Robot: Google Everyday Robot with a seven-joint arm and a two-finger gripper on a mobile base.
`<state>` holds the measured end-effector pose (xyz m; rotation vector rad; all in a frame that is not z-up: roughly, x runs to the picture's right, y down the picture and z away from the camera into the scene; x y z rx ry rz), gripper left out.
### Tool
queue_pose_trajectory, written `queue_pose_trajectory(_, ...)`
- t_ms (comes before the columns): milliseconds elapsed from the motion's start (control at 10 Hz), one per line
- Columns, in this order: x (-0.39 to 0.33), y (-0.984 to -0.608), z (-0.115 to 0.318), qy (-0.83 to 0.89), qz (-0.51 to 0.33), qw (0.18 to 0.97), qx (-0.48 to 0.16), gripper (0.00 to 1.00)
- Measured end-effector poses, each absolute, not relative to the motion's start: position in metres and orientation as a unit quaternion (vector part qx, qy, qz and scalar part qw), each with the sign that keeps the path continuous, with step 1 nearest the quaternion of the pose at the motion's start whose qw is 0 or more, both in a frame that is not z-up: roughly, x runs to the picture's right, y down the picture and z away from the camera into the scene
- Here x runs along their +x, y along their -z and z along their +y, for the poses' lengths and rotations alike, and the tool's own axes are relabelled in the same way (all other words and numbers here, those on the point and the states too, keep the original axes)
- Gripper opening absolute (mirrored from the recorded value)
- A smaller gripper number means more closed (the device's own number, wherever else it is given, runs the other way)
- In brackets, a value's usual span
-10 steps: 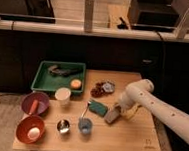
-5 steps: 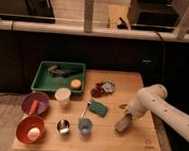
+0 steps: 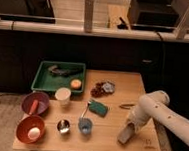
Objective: Wipe table surface with eraser
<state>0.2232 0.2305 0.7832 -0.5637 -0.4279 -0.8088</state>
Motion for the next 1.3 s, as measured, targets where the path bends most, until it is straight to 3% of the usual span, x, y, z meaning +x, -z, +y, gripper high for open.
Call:
queue_pose_trajectory(600,0.146,-0.787,0.246,0.448,-0.24,0.818,-0.27,0.0)
queue_pose_trajectory(1300,0.142,-0.79,0.248,0.457,-0.24,0.811,-0.274,0.0)
